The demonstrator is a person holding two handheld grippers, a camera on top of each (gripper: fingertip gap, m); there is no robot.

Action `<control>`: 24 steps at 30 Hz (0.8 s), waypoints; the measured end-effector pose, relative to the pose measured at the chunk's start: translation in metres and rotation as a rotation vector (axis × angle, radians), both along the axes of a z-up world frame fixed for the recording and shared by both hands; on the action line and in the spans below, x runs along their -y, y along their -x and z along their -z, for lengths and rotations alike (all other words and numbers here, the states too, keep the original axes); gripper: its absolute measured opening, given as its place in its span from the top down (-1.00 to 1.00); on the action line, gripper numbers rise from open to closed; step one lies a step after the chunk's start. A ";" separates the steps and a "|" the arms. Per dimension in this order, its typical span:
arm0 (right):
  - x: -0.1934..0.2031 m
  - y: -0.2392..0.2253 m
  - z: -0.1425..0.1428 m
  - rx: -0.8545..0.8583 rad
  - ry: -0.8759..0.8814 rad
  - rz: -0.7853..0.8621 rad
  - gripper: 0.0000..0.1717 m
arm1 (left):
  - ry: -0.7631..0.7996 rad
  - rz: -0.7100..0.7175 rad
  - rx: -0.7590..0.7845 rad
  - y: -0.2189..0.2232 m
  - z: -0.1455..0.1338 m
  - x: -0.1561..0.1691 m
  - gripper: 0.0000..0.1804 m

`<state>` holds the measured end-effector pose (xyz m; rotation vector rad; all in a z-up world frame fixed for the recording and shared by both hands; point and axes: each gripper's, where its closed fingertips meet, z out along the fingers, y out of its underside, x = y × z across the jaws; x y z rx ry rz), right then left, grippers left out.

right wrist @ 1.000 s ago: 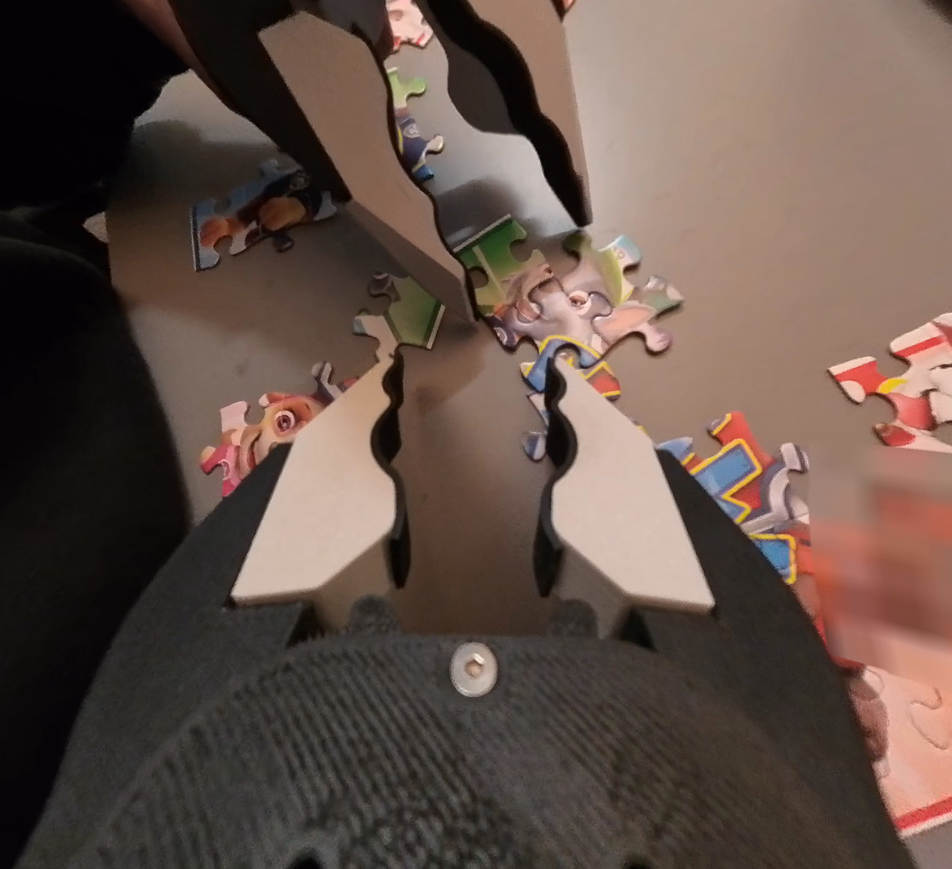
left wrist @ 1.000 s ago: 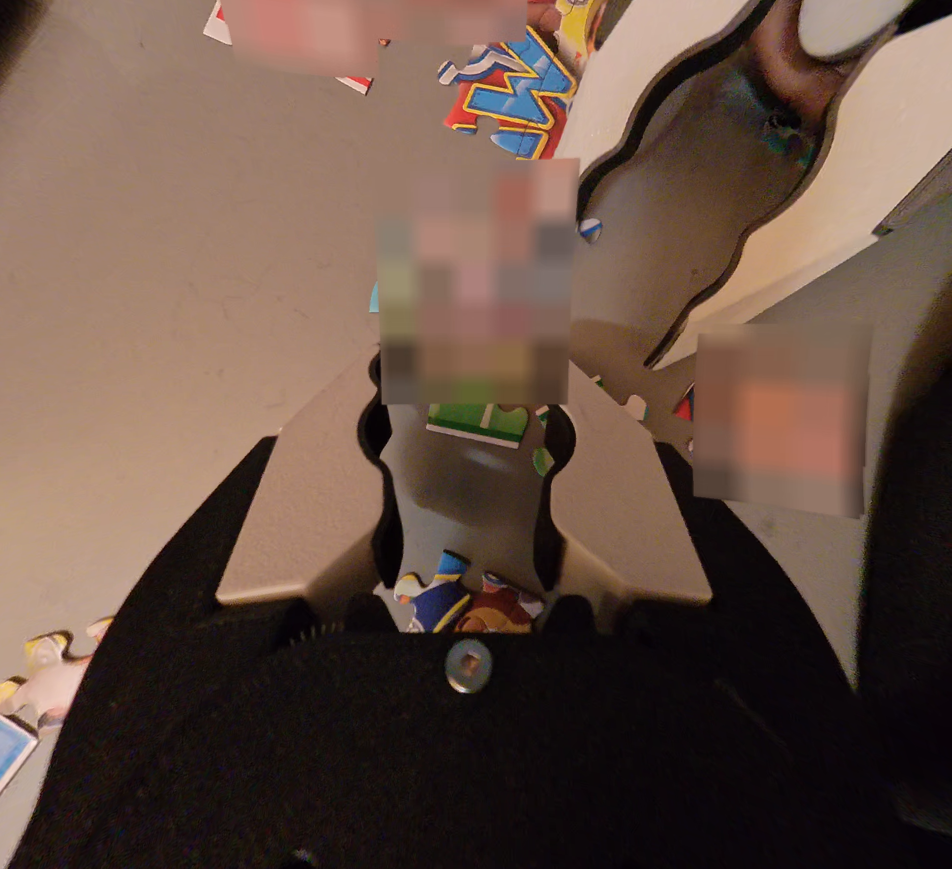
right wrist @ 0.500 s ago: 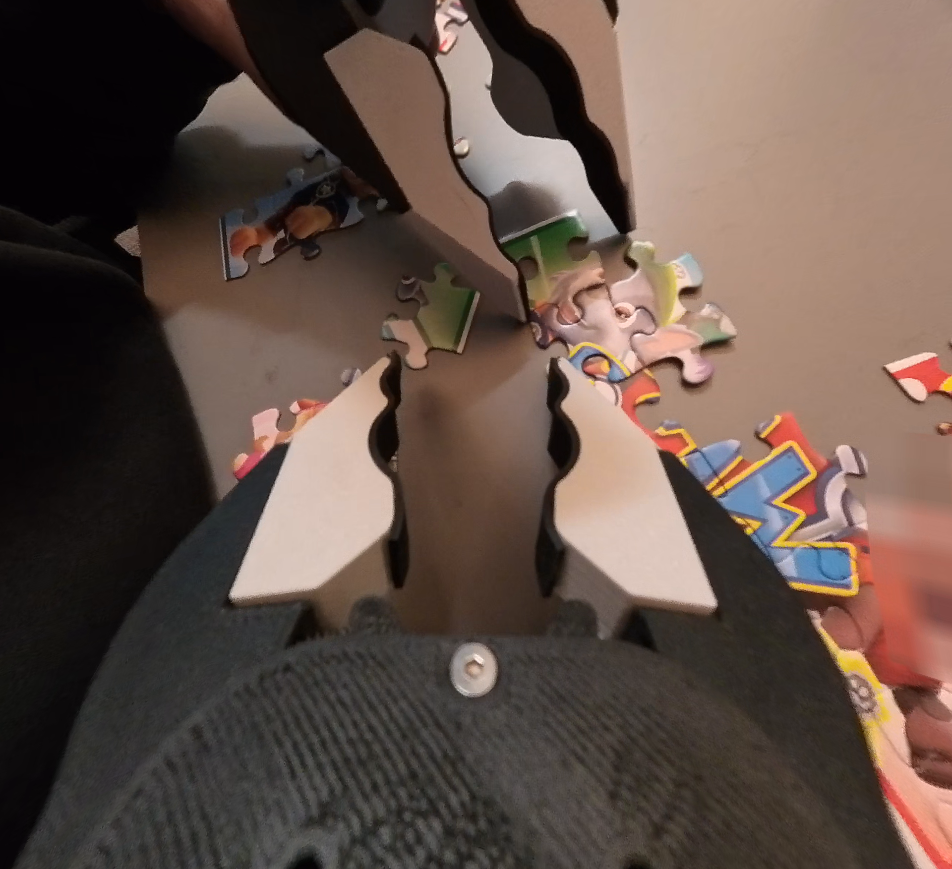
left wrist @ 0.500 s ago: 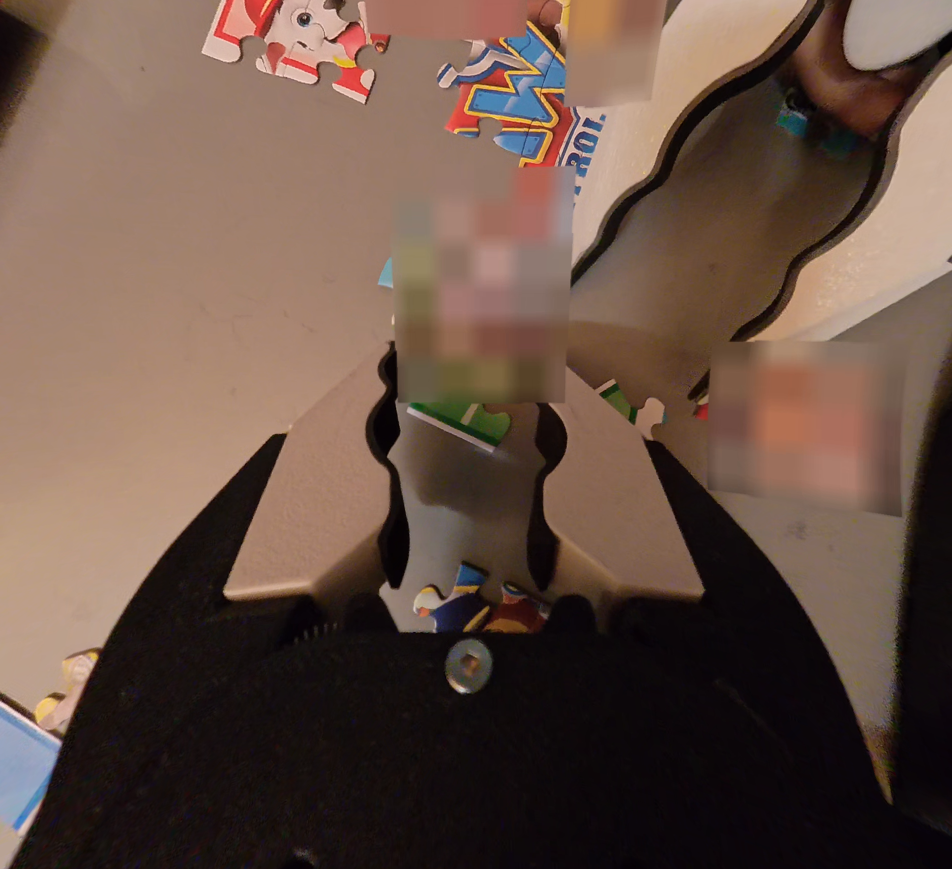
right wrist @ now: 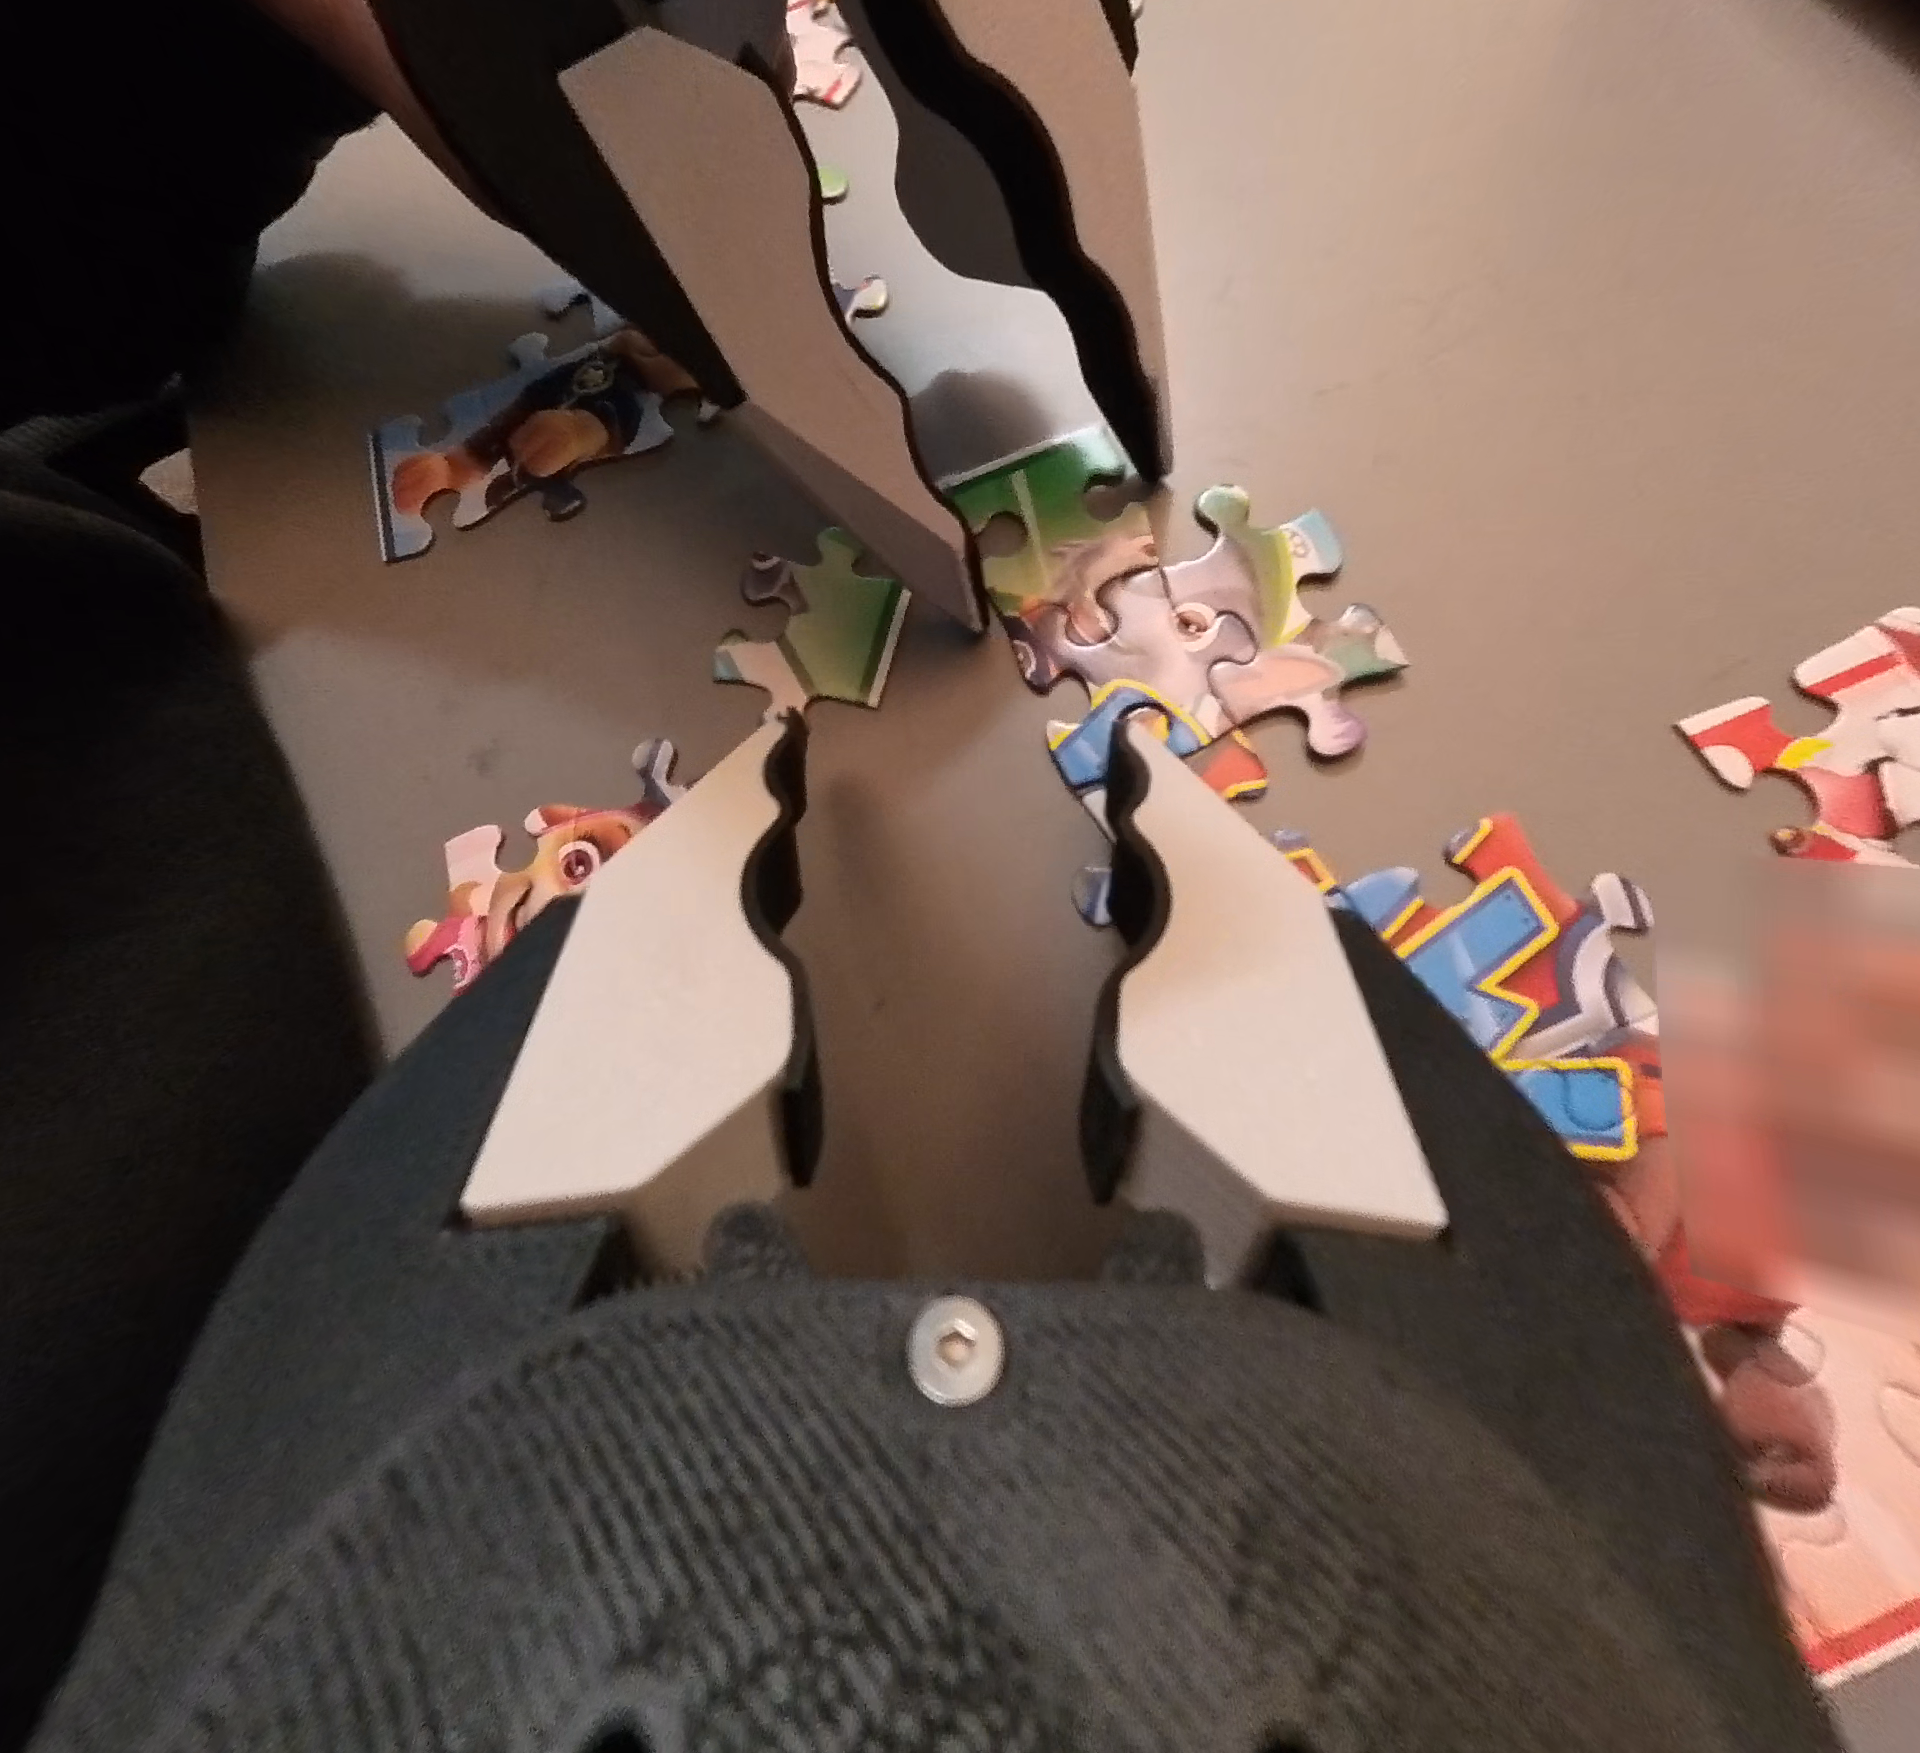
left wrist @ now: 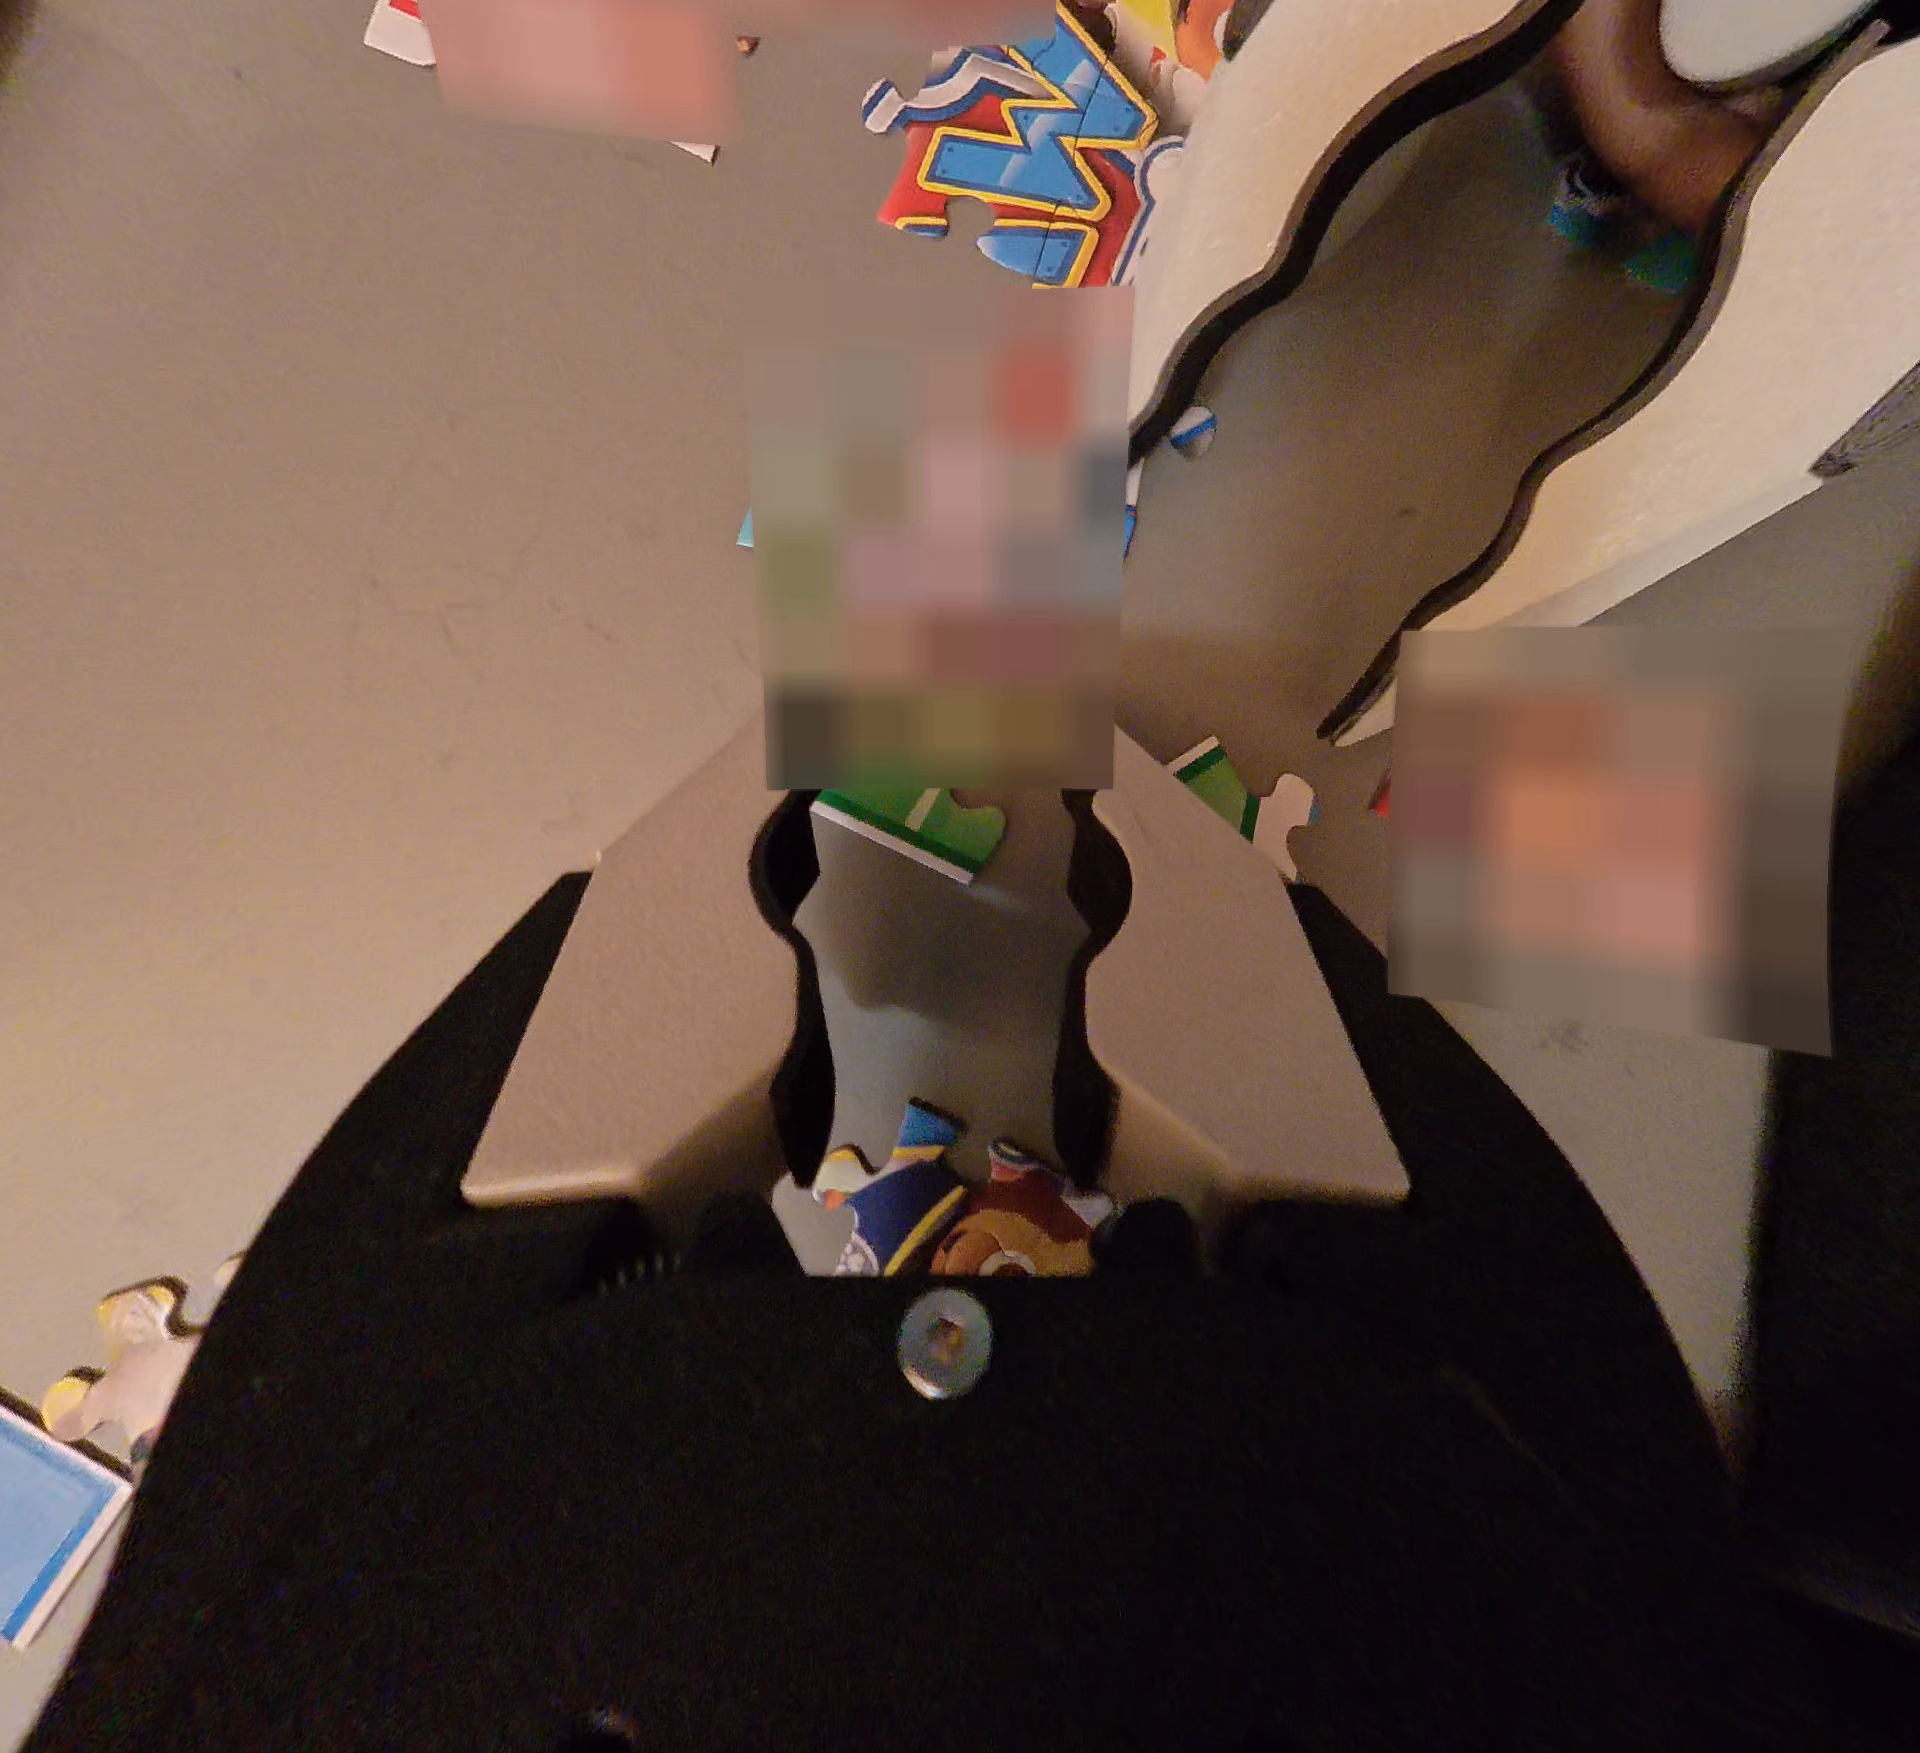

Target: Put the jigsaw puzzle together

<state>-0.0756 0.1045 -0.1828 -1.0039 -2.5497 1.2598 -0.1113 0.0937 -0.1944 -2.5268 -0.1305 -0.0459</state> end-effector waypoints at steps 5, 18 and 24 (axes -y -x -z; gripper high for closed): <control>0.001 0.002 0.001 0.002 -0.009 -0.006 0.32 | 0.003 -0.001 0.013 -0.002 0.000 0.002 0.52; -0.005 0.008 0.000 0.001 -0.007 0.022 0.31 | 0.001 0.009 0.053 -0.011 -0.002 0.004 0.52; -0.002 0.006 0.001 0.020 -0.006 0.009 0.28 | 0.012 0.011 0.061 -0.013 -0.002 0.007 0.52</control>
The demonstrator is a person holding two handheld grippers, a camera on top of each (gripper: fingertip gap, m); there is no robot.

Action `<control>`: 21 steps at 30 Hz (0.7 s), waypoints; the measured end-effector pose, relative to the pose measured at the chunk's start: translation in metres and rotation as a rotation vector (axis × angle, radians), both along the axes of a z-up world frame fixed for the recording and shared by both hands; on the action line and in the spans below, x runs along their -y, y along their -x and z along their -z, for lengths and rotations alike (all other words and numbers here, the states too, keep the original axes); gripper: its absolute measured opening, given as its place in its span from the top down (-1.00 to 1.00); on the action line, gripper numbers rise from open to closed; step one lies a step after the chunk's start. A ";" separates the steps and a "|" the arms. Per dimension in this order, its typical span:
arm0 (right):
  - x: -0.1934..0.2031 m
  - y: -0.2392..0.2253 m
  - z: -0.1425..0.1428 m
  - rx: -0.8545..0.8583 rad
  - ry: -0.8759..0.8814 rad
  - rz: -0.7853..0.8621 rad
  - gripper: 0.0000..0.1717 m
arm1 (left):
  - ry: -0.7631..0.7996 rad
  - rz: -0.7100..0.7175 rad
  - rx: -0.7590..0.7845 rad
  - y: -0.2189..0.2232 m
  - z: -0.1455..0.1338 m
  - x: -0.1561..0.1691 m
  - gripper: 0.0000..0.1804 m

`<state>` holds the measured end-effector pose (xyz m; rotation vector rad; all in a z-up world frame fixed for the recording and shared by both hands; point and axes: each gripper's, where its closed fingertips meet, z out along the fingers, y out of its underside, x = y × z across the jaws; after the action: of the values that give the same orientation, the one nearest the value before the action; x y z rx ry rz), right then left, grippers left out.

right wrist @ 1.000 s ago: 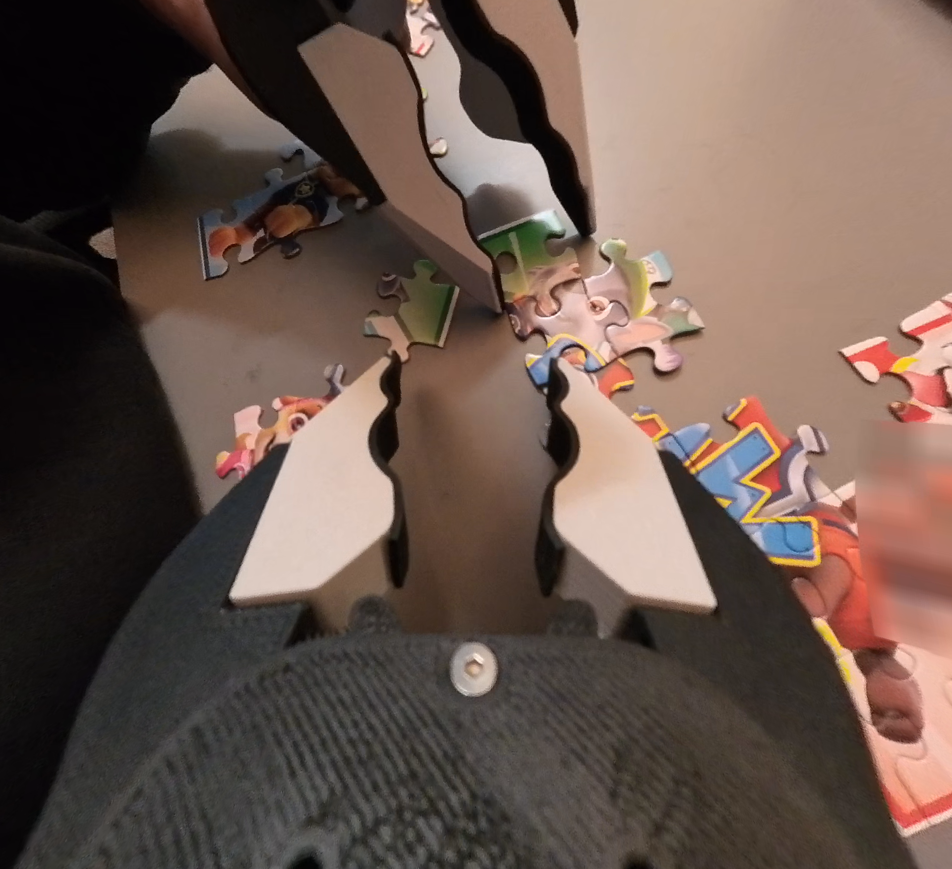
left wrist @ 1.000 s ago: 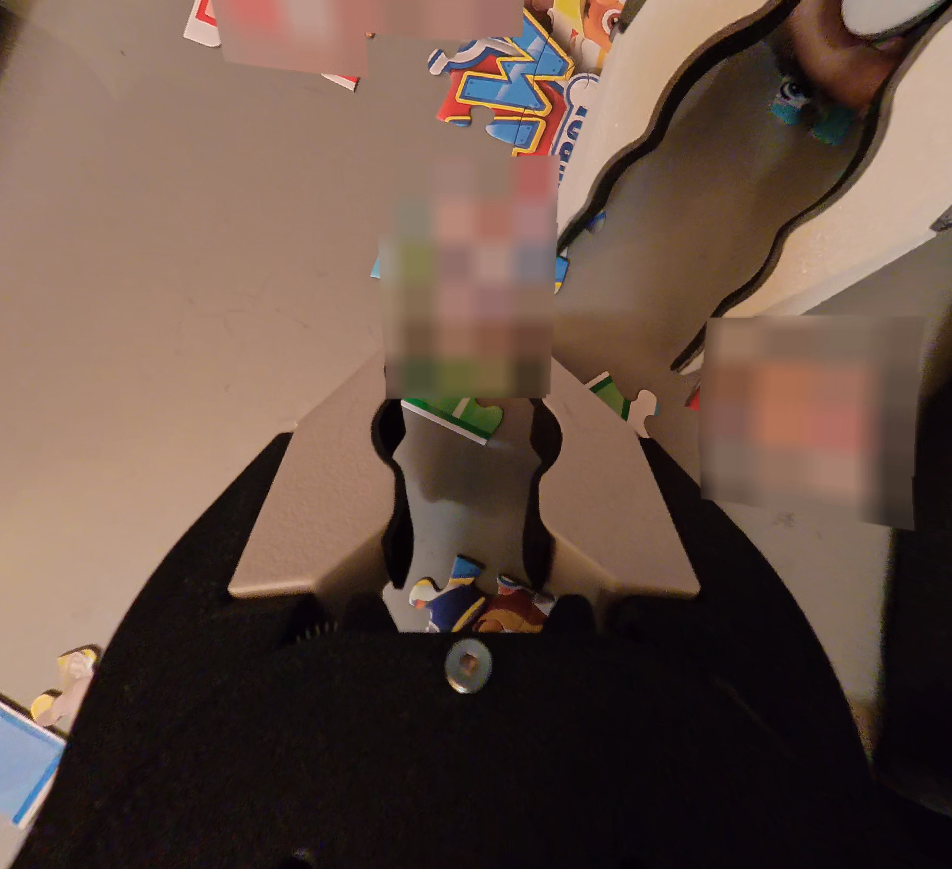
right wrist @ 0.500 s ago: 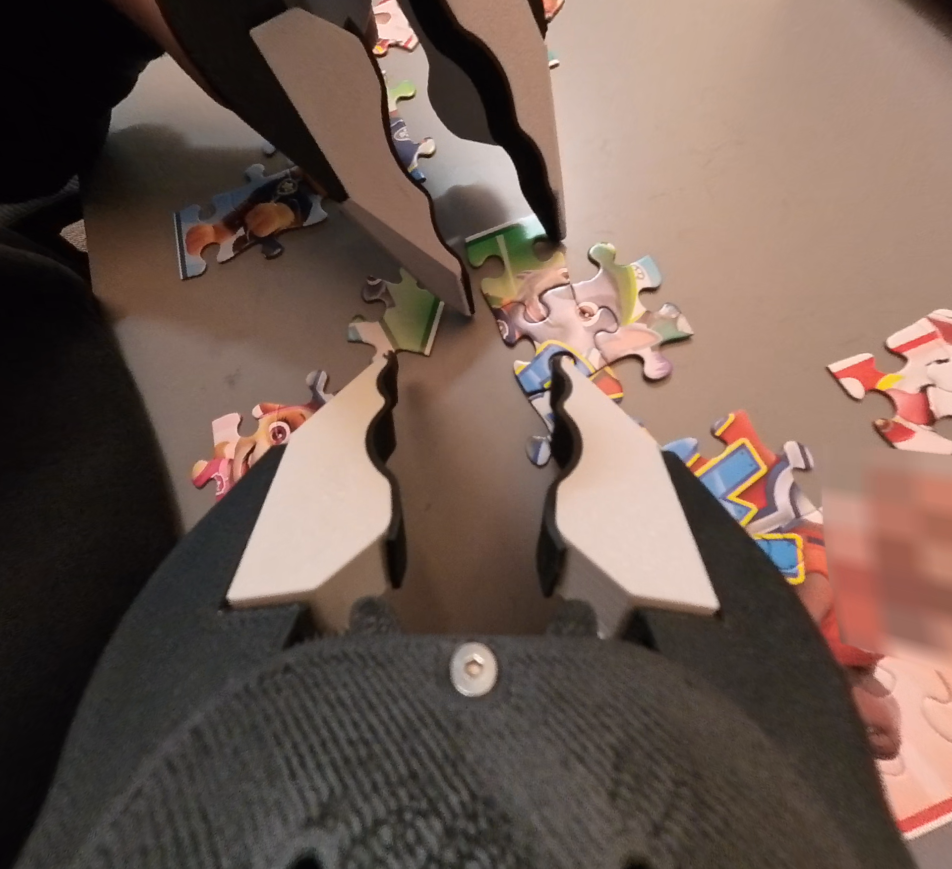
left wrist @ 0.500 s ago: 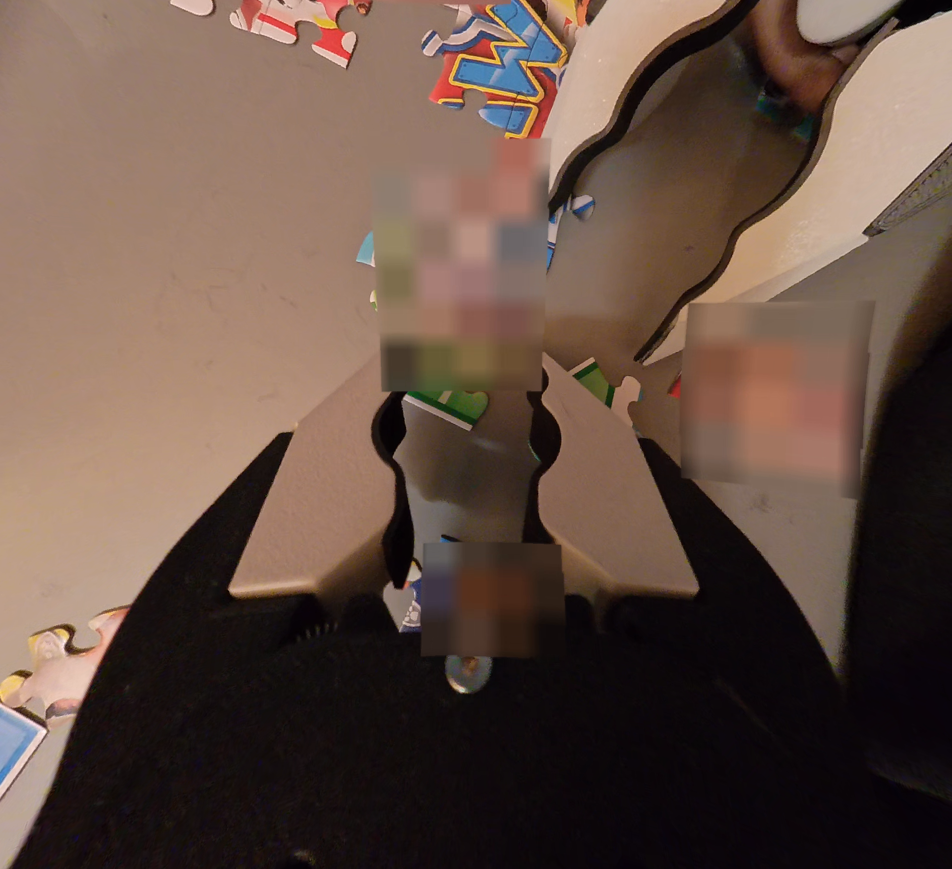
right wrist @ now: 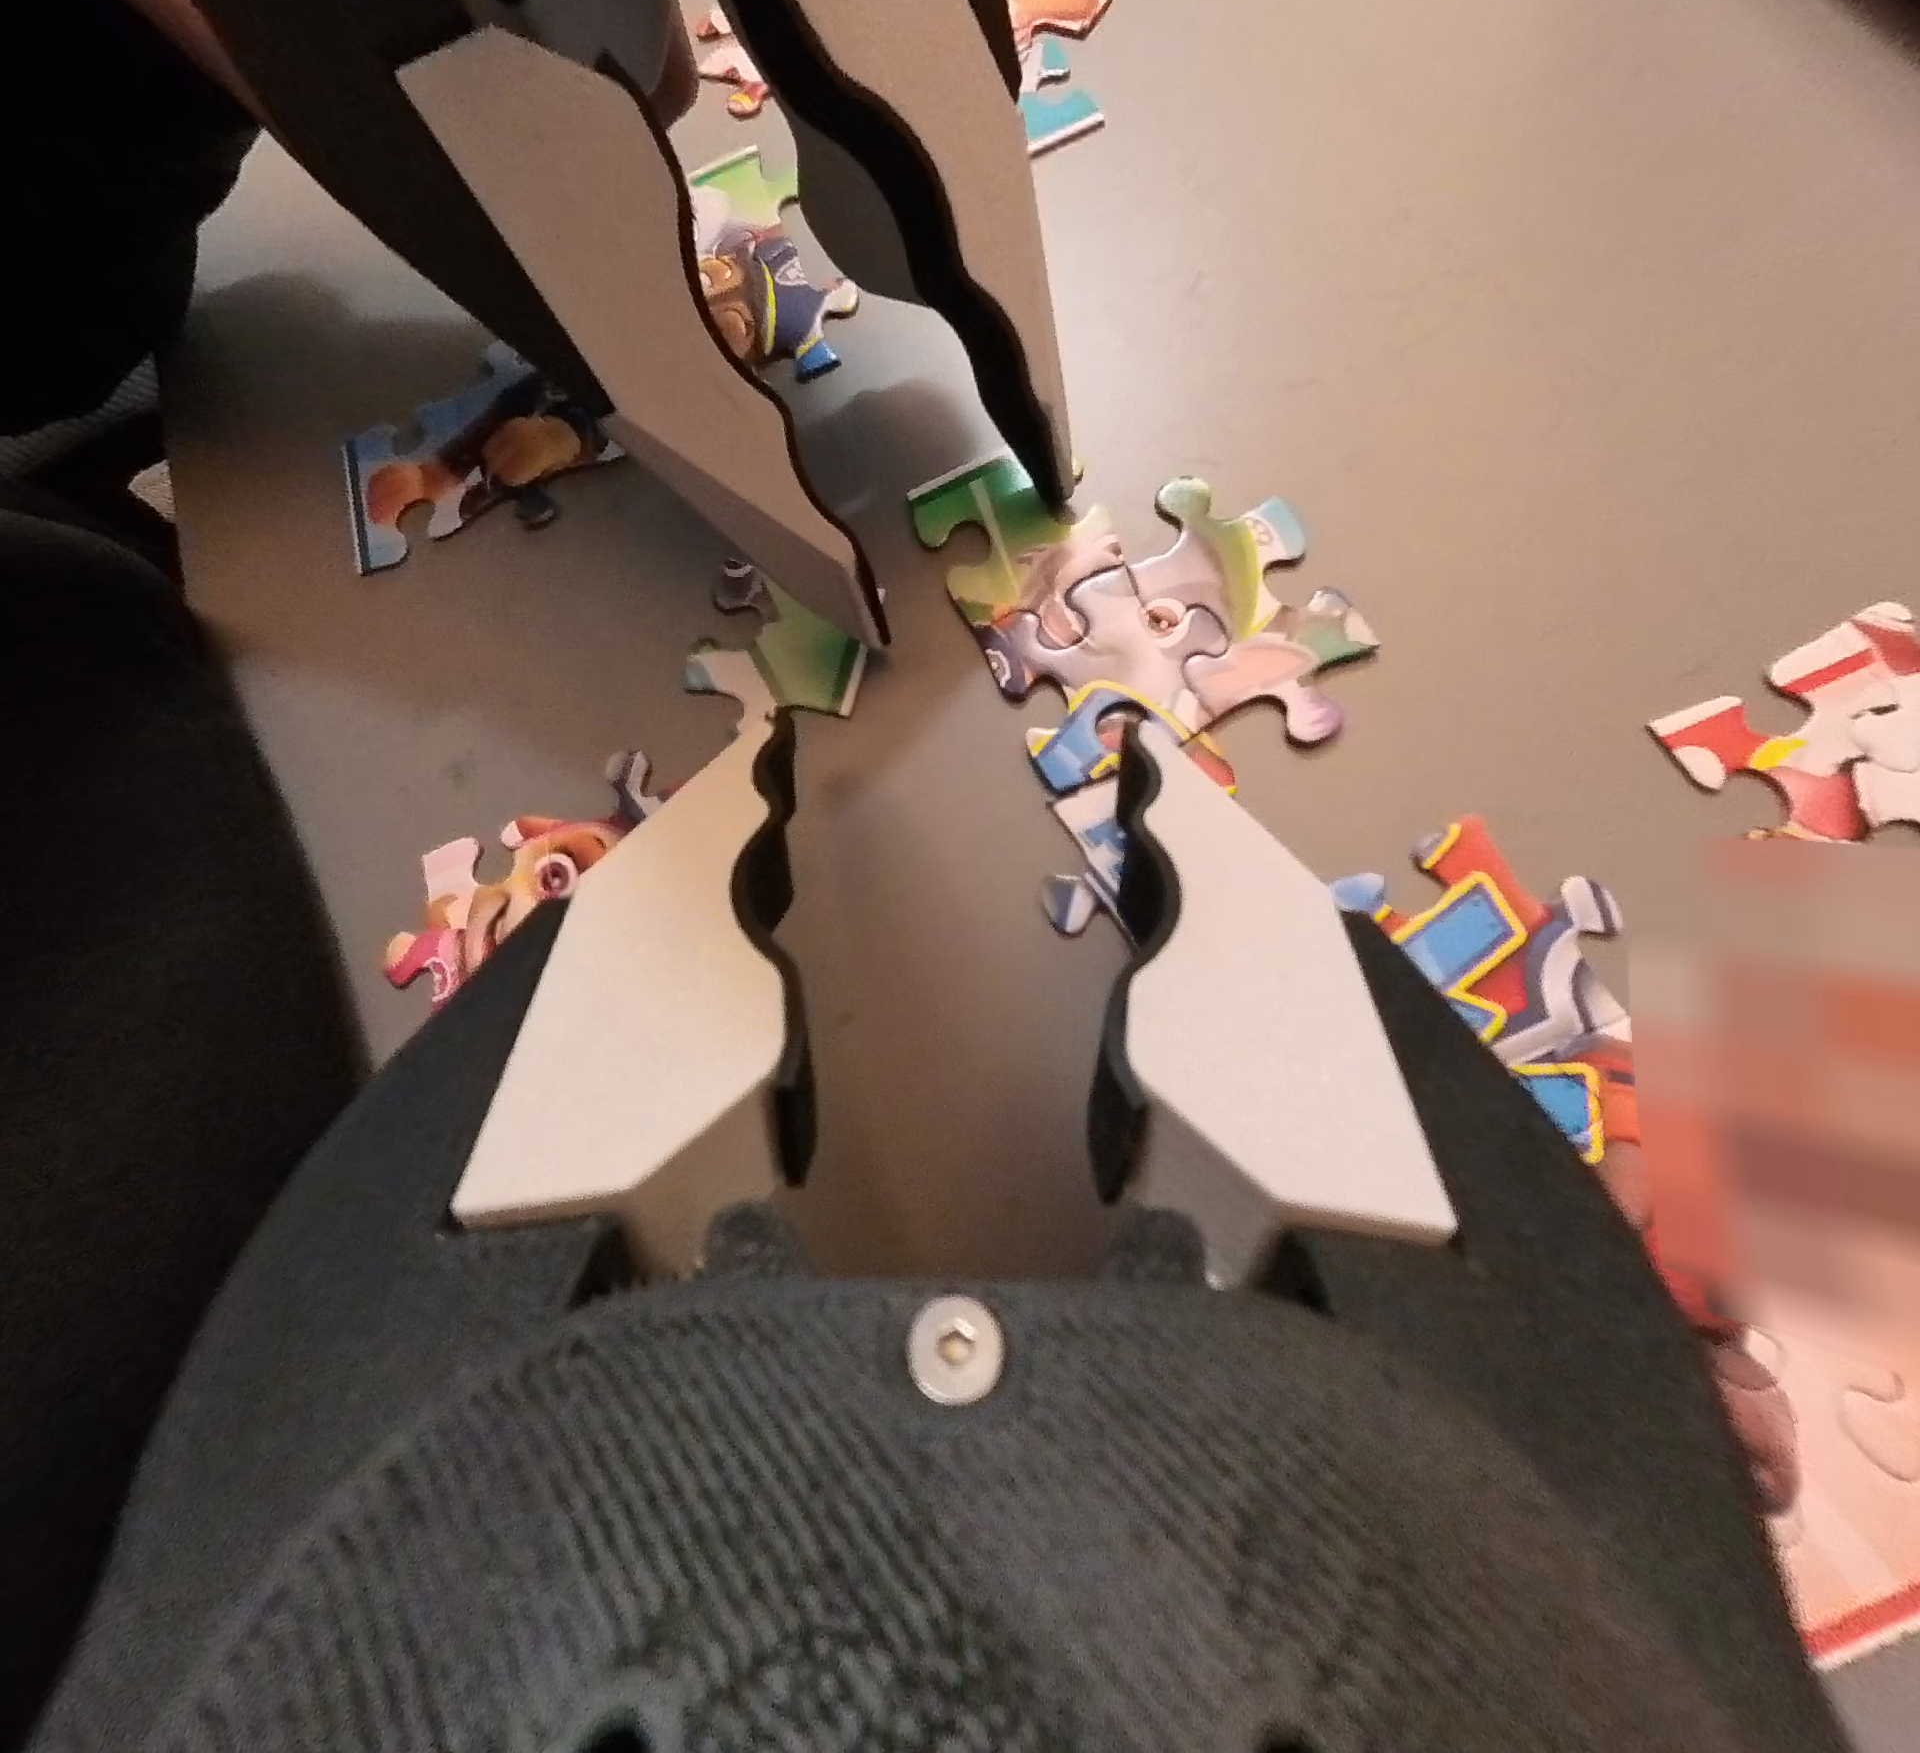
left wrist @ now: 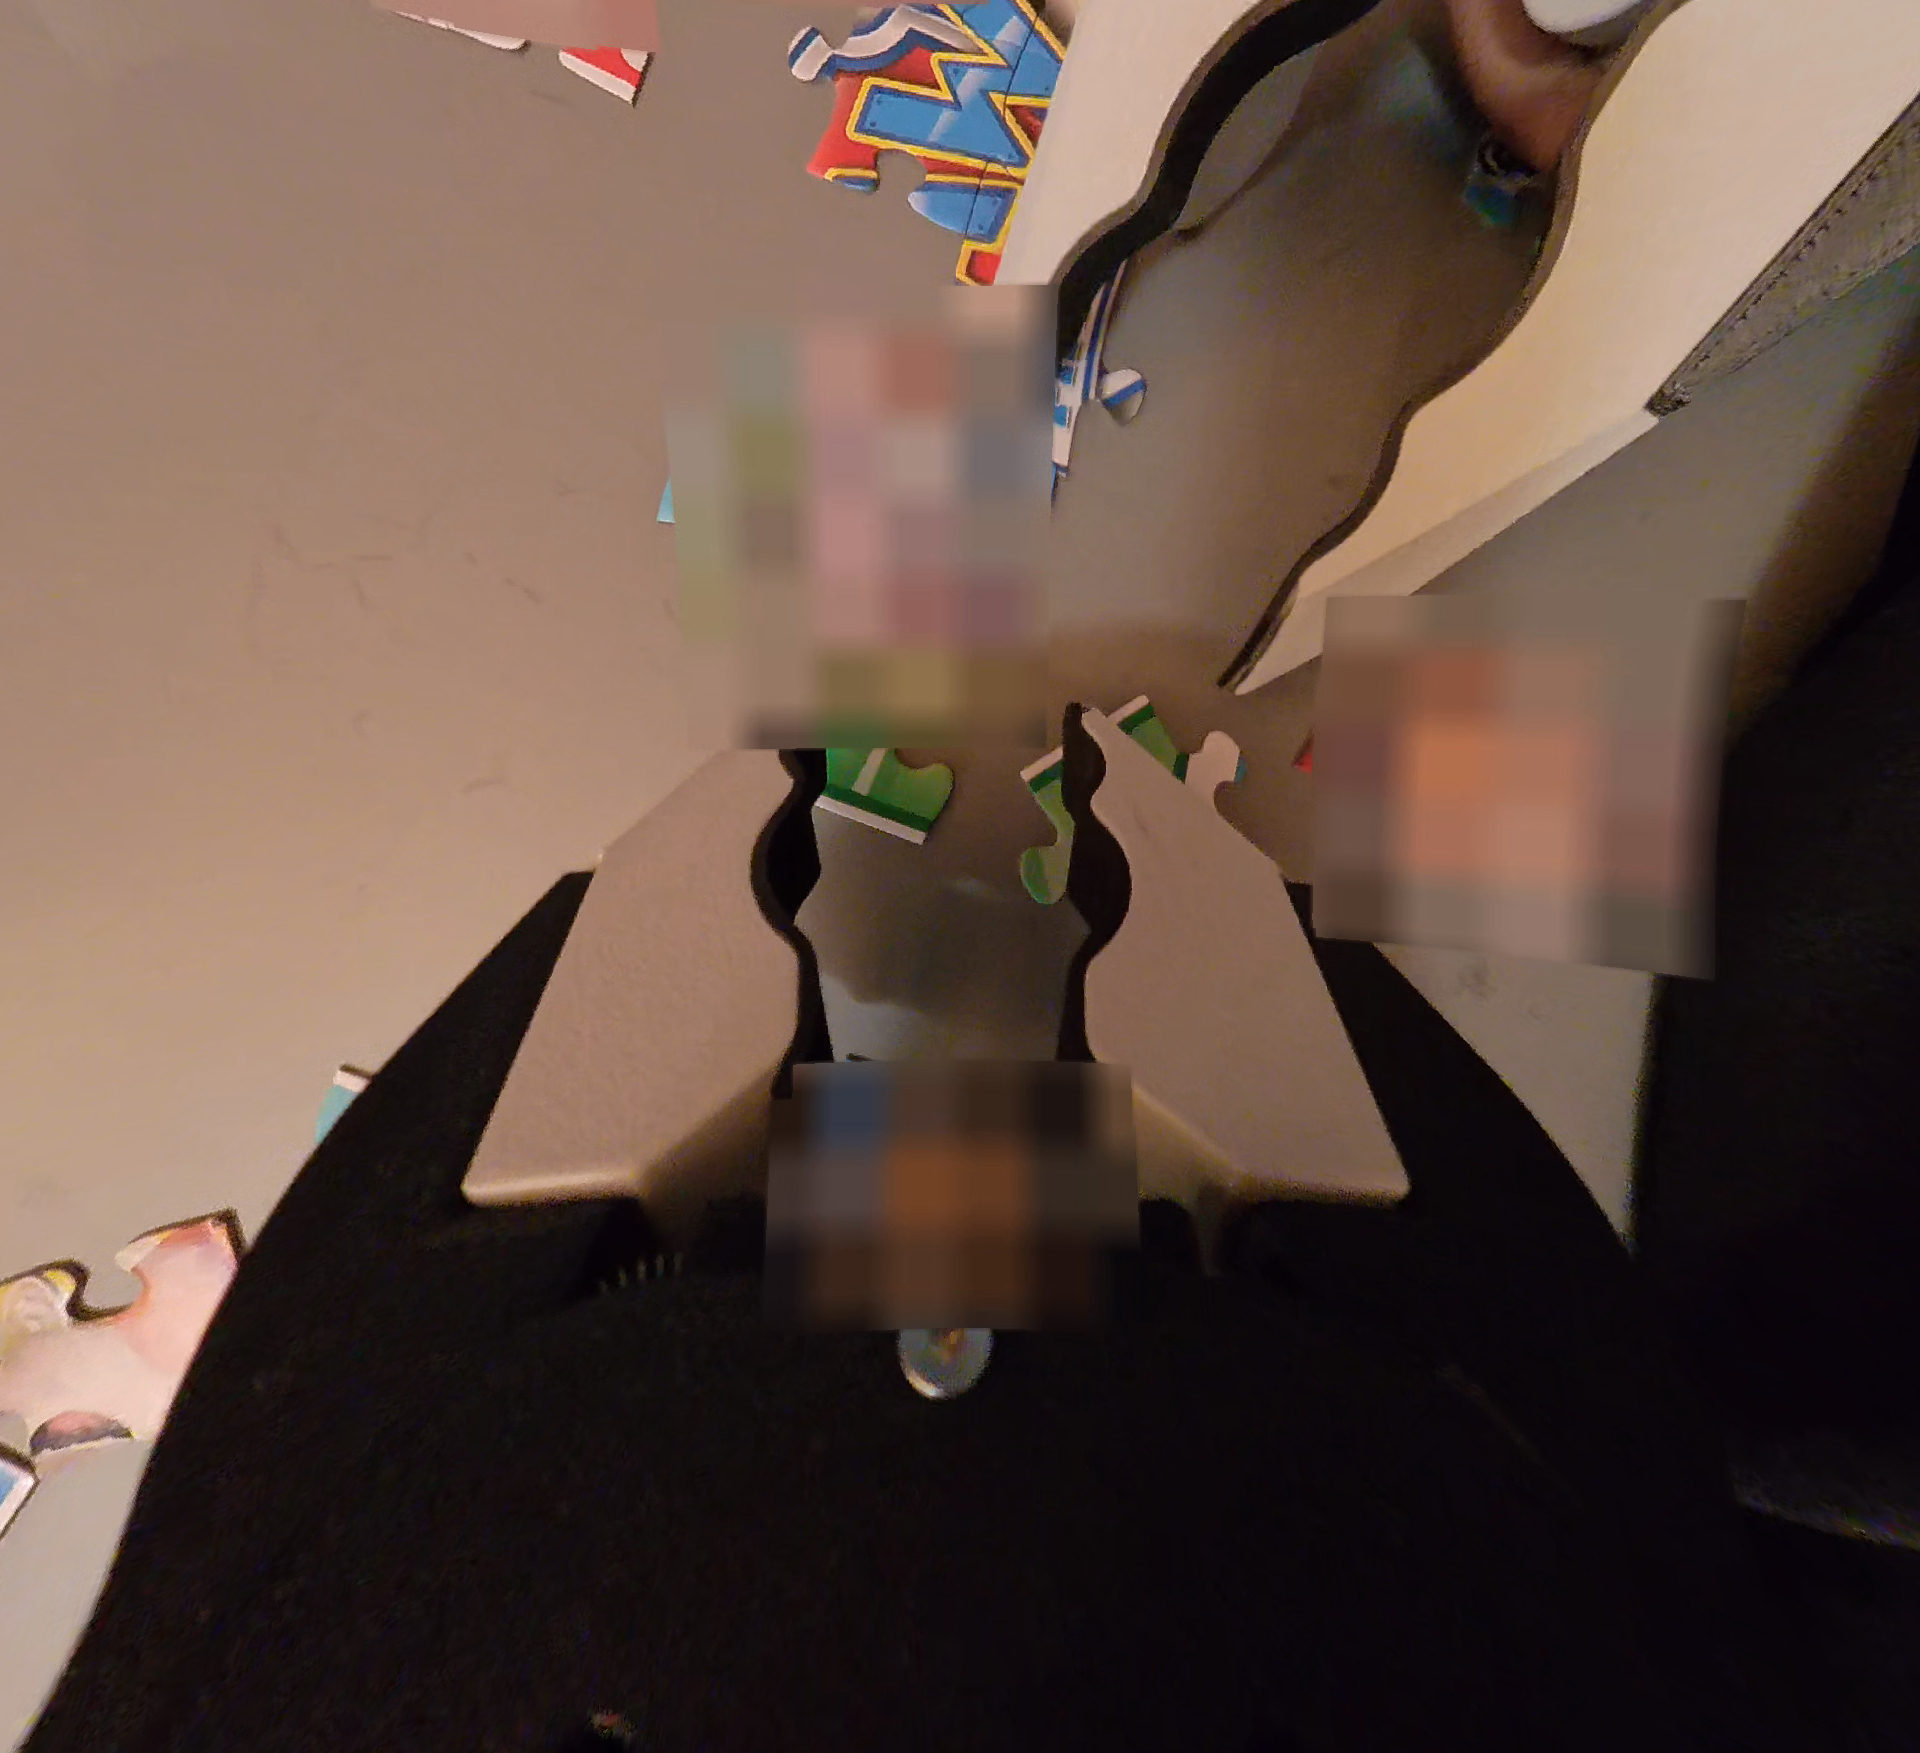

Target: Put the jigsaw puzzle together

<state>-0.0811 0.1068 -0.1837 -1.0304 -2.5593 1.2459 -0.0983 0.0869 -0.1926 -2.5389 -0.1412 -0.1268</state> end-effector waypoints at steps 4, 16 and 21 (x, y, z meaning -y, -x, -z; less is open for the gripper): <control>0.000 -0.001 0.000 -0.001 -0.006 -0.002 0.27 | 0.006 0.003 0.008 -0.002 0.000 0.001 0.53; 0.000 -0.006 0.000 -0.005 -0.014 -0.012 0.28 | 0.016 0.008 0.011 -0.005 0.000 0.003 0.52; -0.003 -0.005 -0.003 -0.015 -0.005 0.006 0.30 | 0.017 0.001 -0.001 -0.003 0.000 0.003 0.52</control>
<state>-0.0760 0.1102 -0.1804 -1.0233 -2.5454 1.2399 -0.0954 0.0841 -0.1926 -2.5559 -0.1411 -0.1250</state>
